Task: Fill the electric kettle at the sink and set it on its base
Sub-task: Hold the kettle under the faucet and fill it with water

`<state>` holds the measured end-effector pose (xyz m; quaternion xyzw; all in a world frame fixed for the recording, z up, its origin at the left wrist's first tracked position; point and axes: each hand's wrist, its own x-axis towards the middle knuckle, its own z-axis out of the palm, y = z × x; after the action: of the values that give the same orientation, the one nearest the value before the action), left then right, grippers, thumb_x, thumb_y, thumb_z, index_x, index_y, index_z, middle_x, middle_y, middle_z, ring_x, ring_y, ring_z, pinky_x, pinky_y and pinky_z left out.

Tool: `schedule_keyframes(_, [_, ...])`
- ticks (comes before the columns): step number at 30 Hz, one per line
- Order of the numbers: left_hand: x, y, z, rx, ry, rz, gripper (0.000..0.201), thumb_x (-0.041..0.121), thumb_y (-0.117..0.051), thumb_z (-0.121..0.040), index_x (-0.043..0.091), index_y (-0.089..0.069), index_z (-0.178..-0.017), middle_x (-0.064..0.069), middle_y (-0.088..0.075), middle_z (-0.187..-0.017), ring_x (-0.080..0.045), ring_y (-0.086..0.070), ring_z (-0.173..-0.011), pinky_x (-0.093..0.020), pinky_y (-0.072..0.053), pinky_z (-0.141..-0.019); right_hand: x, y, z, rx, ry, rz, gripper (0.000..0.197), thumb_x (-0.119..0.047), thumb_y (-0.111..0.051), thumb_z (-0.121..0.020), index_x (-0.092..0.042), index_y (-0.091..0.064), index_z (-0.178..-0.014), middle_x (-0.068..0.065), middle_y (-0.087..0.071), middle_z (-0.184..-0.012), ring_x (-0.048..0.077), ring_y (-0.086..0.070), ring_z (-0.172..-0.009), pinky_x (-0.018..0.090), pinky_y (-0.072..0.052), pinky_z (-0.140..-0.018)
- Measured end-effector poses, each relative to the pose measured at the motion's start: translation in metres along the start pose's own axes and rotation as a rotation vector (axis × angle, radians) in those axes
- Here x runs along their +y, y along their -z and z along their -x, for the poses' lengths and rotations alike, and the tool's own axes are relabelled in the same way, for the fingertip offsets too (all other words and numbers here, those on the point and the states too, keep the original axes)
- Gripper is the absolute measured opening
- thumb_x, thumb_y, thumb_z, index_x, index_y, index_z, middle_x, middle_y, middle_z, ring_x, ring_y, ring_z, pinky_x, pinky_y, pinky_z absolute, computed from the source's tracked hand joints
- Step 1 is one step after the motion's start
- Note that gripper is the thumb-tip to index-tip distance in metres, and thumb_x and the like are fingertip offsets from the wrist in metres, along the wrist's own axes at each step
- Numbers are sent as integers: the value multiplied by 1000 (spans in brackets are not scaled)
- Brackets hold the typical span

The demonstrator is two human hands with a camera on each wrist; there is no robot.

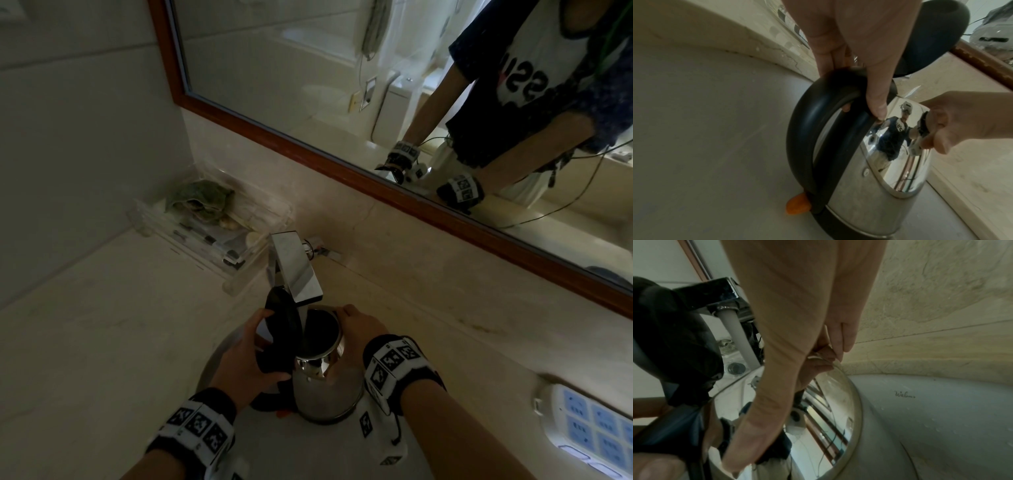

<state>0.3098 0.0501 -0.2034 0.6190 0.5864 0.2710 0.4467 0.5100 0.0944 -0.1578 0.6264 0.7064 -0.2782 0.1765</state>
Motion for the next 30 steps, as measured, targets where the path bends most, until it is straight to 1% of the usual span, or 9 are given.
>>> schedule_keyframes(2, [-1, 0, 0, 3, 11, 5, 95, 11, -83, -58, 61, -17, -104, 11, -50, -107, -13, -50, -100, -28, -41, -85, 0, 0, 1, -7, 3, 1, 107, -41, -86, -59, -19, -28, -145, 6, -33, -145, 33, -48, -126, 43, -47, -102])
schedule_keyframes(5, [-2, 0, 0, 5, 26, -14, 98, 13, -84, -57, 65, -15, -103, 5, -52, -107, -15, -52, -99, -31, -44, -85, -1, 1, 2, -11, 7, -1, 110, -42, -88, -56, -20, -28, -146, 6, -33, -145, 32, -46, -128, 44, -46, -103])
schedule_keyframes(9, [-2, 0, 0, 13, 26, -9, 98, 13, -84, -56, 65, -15, -103, 6, -55, -101, -16, -56, -96, -31, -47, -82, 0, 2, 2, -9, 4, 15, 101, -37, -83, -66, -18, -26, -147, 9, -30, -148, 34, -46, -128, 42, -46, -102])
schedule_keyframes(14, [-6, -1, -2, 13, 27, -8, 104, 14, -84, -57, 71, -12, -104, 3, -57, -105, -18, -57, -97, -38, -50, -86, -2, 1, 2, -10, -6, 8, 106, -42, -85, -61, -18, -26, -146, 8, -31, -147, 34, -47, -127, 43, -46, -103])
schedule_keyframes(18, [-5, 1, -5, -28, 39, -14, 103, 13, -82, -61, 67, -8, -106, 0, -56, -103, -20, -55, -99, -35, -47, -87, -1, 0, 3, -1, 0, 2, 108, -41, -85, -62, -18, -23, -148, 8, -30, -147, 34, -47, -126, 42, -45, -104])
schedule_keyframes(22, [-3, 2, -5, -32, 36, -28, 102, 14, -82, -60, 66, -8, -106, -1, -57, -97, -22, -57, -95, -30, -45, -81, -2, 1, 4, 0, 2, -7, 102, -36, -82, -67, -16, -22, -148, 10, -28, -149, 34, -46, -128, 40, -44, -104])
schedule_keyframes(24, [-2, 3, -4, -36, 34, -27, 101, 12, -82, -60, 62, -9, -108, 1, -57, -95, -21, -57, -96, -30, -45, -80, -2, 1, 4, 0, -1, -15, 104, -39, -83, -66, -17, -23, -148, 9, -29, -148, 33, -46, -128, 40, -44, -104])
schedule_keyframes(27, [5, 8, -3, -51, 36, -29, 96, 10, -81, -61, 56, -12, -110, 8, -56, -90, -17, -56, -92, -27, -42, -78, -4, 1, 4, -4, -1, -12, 106, -42, -83, -64, -17, -23, -148, 9, -29, -148, 33, -46, -128, 40, -44, -104])
schedule_keyframes(30, [10, 15, -2, -54, 14, -41, 95, 7, -81, -60, 53, -15, -112, 7, -54, -91, -17, -56, -90, -28, -43, -78, -6, 0, 5, -5, -3, -24, 107, -42, -83, -64, -15, -23, -148, 10, -29, -148, 33, -45, -129, 39, -43, -106])
